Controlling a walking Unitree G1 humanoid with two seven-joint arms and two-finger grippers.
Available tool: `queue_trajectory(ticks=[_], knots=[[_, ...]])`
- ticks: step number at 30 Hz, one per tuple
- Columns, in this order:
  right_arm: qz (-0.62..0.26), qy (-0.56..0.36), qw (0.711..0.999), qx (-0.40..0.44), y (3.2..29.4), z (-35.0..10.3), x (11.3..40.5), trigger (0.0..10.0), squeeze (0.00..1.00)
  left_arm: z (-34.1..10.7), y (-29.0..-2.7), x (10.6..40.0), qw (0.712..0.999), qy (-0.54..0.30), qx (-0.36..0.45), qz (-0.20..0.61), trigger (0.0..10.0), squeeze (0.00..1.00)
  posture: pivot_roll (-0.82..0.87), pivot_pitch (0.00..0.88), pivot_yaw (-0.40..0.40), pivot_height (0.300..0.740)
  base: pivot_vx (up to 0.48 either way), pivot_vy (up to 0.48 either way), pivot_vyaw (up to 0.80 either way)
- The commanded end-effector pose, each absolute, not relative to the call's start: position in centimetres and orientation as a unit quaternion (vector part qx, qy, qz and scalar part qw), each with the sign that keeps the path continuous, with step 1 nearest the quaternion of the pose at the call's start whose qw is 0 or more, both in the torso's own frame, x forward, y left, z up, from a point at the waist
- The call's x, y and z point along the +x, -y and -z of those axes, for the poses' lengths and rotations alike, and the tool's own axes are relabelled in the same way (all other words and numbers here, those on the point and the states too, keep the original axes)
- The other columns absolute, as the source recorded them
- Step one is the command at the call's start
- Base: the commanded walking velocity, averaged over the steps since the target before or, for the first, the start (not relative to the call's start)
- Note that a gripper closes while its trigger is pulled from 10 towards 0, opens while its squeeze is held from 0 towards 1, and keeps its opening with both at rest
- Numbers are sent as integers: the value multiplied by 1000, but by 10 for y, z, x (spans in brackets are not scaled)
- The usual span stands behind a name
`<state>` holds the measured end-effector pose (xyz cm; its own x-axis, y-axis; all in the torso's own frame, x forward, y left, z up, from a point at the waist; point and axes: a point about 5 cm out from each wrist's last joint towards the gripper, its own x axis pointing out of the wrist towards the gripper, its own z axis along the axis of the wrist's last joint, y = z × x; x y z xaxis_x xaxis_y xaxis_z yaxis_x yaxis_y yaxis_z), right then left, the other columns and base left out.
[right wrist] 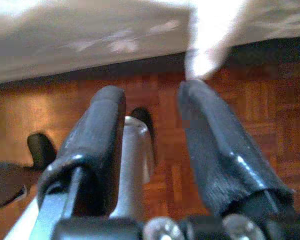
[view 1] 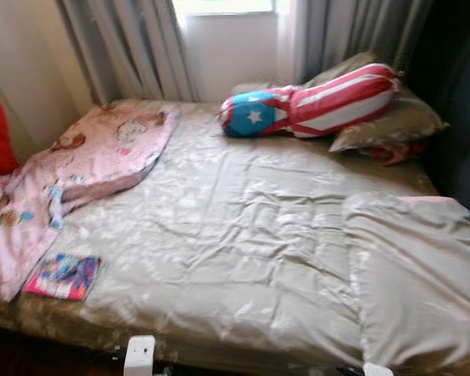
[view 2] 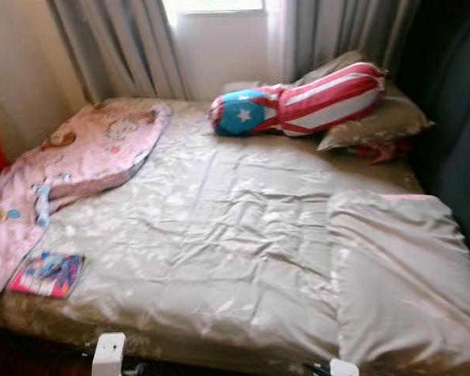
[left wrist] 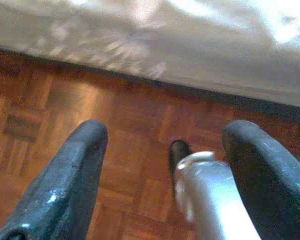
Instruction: Clean up the room
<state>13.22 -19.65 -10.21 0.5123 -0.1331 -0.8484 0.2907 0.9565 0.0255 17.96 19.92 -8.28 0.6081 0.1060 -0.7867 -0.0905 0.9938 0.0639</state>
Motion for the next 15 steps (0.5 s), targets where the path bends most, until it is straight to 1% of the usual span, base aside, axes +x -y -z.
queue_trajectory(ticks=[1,7,15], knots=[[116,-473,869,87,191,101,137,10000,0,85,-209,173,891,-450,22,-61,10000,0,-92,0,35,740,0,454,0],[116,-471,870,87,191,101,139,10000,0,85,-217,168,889,-452,22,-66,10000,0,-90,0,34,740,0,453,0],[114,-471,870,87,190,100,140,10000,0,85,-218,169,889,-453,22,-66,10000,0,-89,0,35,740,0,452,0]])
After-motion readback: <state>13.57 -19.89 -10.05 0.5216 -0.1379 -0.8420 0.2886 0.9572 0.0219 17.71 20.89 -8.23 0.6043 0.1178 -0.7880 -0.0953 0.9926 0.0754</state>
